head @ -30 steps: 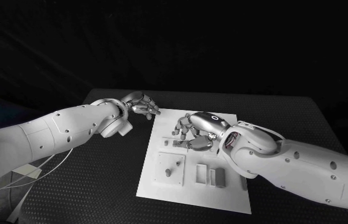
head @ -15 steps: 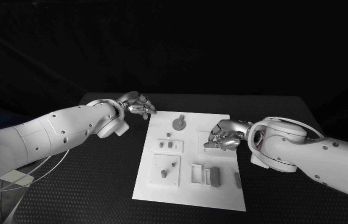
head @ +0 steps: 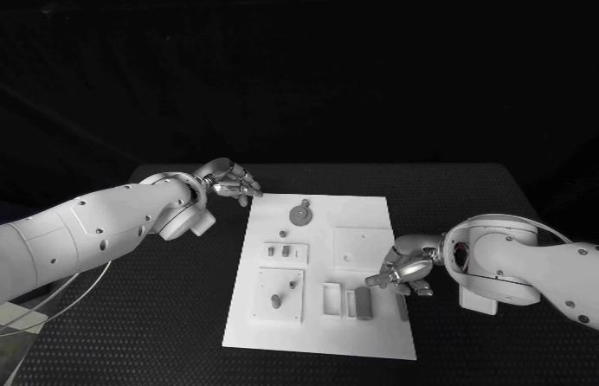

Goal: Assemble the parts on the task board

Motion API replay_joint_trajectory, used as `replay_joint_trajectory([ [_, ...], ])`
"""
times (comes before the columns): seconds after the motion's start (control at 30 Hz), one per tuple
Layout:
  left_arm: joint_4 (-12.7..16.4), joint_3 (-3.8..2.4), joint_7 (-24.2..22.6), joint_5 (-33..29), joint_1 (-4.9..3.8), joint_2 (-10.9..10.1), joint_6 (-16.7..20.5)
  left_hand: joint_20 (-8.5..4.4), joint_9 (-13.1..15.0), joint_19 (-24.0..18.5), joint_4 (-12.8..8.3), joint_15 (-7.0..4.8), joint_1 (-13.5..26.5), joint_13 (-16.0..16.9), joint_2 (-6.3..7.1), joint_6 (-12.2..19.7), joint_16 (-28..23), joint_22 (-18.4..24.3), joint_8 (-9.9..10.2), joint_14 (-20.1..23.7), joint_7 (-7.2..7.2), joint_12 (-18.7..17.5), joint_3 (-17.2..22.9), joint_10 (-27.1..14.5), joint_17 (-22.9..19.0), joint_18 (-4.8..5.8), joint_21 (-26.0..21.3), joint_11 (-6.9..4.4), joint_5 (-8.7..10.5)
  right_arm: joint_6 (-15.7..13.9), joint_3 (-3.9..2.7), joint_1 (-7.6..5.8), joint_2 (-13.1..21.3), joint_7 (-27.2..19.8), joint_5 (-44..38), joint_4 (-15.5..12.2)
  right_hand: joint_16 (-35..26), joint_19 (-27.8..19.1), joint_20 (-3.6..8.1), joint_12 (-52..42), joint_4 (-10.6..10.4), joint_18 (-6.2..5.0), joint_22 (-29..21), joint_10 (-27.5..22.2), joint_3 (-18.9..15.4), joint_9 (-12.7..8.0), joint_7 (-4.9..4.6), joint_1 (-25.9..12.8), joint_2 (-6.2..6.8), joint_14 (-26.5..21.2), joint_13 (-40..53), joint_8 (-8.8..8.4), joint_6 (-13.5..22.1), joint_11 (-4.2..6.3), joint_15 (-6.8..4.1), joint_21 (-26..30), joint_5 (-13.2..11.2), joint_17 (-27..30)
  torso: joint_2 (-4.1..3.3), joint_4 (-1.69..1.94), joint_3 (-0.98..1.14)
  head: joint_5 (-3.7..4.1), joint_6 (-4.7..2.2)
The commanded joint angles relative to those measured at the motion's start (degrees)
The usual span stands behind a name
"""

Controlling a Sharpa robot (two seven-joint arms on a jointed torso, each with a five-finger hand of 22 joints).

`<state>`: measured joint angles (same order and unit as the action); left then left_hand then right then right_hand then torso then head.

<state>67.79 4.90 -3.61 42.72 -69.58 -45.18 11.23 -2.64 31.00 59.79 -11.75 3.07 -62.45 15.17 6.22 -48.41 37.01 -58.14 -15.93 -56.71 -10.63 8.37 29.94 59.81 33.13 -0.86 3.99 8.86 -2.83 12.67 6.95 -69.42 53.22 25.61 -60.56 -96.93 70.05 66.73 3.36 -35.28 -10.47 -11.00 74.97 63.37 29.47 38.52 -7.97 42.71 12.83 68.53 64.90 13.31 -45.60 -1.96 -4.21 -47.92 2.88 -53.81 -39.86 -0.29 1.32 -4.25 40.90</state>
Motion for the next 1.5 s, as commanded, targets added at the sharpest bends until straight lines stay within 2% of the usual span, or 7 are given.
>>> replay_joint_trajectory([
  [0.03,-0.06,-0.02,-0.55,-0.44,-0.02,0.26,-0.21,0.11,-0.09,0.22,0.35,0.04,0.51,-0.09,-0.18,0.17,-0.33,0.07,-0.13,-0.52,0.04,0.25,-0.02,-0.42,0.07,-1.06,0.04,-0.17,-0.14,4.01,0.53,0.01,0.21,2.82,1.91,0.27,0.35,-0.27,0.01,0.1,-0.77,-4.0,1.22,0.79,-0.84,-0.11,-0.38,0.56,-0.93,-0.23,-0.2,0.26,-1.14,0.13,-0.25,-0.21,-0.06,-0.29,0.05,-0.12,-0.02,0.55,0.08],
  [0.1,-0.07,-0.02,-0.54,-0.44,-0.02,0.3,-0.26,0.11,-0.09,0.22,0.36,0.04,0.51,-0.1,-0.19,0.17,-0.34,0.07,-0.14,-0.52,0.04,0.25,-0.02,-0.42,0.08,-1.06,0.04,-0.17,-0.14,2.42,1.13,0.01,0.14,2.81,1.85,0.44,0.66,0.03,0.07,-0.32,-1.09,-4.0,1.26,1.67,-1.62,0.1,0.09,0.92,-1.96,0.14,-0.07,0.99,-2.79,0.57,-0.67,-0.6,-0.06,-0.44,0.13,-0.19,-0.04,0.53,0.16],
  [0.27,-0.11,-0.01,-0.47,-0.45,0.04,0.33,-0.34,0.12,-0.09,0.22,0.47,0.05,0.63,-0.11,-0.23,0.15,-0.39,0.07,-0.15,-0.53,0.04,0.27,-0.05,-0.42,0.15,-1.05,0.04,-0.17,-0.14,-1.4,3.06,0.02,-0.89,2.75,1.74,1.32,3.02,1.66,-0.07,-4.68,0.96,-4.0,1.33,5.61,-6.91,3.05,3.18,4.08,-8.34,2.82,2.52,5.56,-10.53,3.67,-3.48,-3.18,0.45,-1.83,0.19,-0.32,0.0,0.83,0.13],
  [0.43,-0.11,0.0,-0.46,-0.45,0.08,0.36,-0.26,0.11,-0.09,0.22,0.49,0.05,0.65,-0.12,-0.23,0.15,-0.41,0.07,-0.15,-0.53,0.04,0.27,-0.06,-0.43,0.18,-1.05,0.04,-0.17,-0.14,-4.43,3.66,0.49,-2.52,3.01,1.8,2.76,8.91,1.8,0.28,-11.89,1.56,-4.0,1.21,6.14,-10.77,5.27,3.44,6.77,-9.73,6.14,7.88,5.64,-10.05,3.78,-3.58,-4.48,1.71,-8.96,0.12,-0.17,0.03,1.09,0.19],
  [0.67,-0.02,0.0,-0.44,-0.45,0.12,0.41,-0.27,0.1,-0.1,0.2,0.48,0.05,0.62,-0.13,-0.23,0.16,-0.45,0.08,-0.15,-0.52,0.05,0.27,-0.05,-0.45,0.22,-1.06,0.04,-0.17,-0.14,-6.17,3.9,1.4,-4.45,3.01,0.77,4.2,12.48,2.22,1.41,-19.1,-5.91,-4.0,1.04,4.56,-14.72,9.96,3.72,11.36,-9.11,8.56,10.94,5.94,-10.36,4.08,-3.88,-4.85,0.8,-14.93,0.04,-0.01,-0.04,1.36,0.39],
  [0.9,-0.04,0.0,-0.47,-0.45,0.16,0.45,-0.35,0.1,-0.11,0.19,0.49,0.05,0.62,-0.14,-0.23,0.17,-0.48,0.08,-0.15,-0.52,0.05,0.28,-0.05,-0.46,0.26,-1.06,0.04,-0.17,-0.14,-2.49,3.97,2.06,-5.93,3.41,-0.96,5.38,12.29,2.13,1.43,-19.53,-6.27,-4.0,0.94,4.15,-16.39,10.15,3.44,11.47,-8.71,8.32,10.67,4.72,-9.37,3.81,-3.7,-4.69,0.64,-14.63,0.02,0.02,-0.03,1.27,0.64],
  [1.5,-0.06,0.0,-0.53,-0.44,0.23,0.28,-0.34,0.12,-0.13,0.18,0.68,0.06,0.75,-0.18,-0.4,0.19,-0.6,0.08,-0.15,-0.53,0.04,0.31,-0.07,-0.47,0.43,-1.05,0.05,-0.15,-0.14,-1.01,4.43,2.95,-7.83,3.7,-3.09,7.44,11.39,1.35,1.38,-19.43,-6.37,-4.0,0.7,2.36,-16.68,9.45,2.51,9.14,-5.85,6.32,10.1,2.31,-7.97,2.91,-2.84,-3.68,0.01,-13.15,0.04,0.06,-0.19,1.01,1.17],
])
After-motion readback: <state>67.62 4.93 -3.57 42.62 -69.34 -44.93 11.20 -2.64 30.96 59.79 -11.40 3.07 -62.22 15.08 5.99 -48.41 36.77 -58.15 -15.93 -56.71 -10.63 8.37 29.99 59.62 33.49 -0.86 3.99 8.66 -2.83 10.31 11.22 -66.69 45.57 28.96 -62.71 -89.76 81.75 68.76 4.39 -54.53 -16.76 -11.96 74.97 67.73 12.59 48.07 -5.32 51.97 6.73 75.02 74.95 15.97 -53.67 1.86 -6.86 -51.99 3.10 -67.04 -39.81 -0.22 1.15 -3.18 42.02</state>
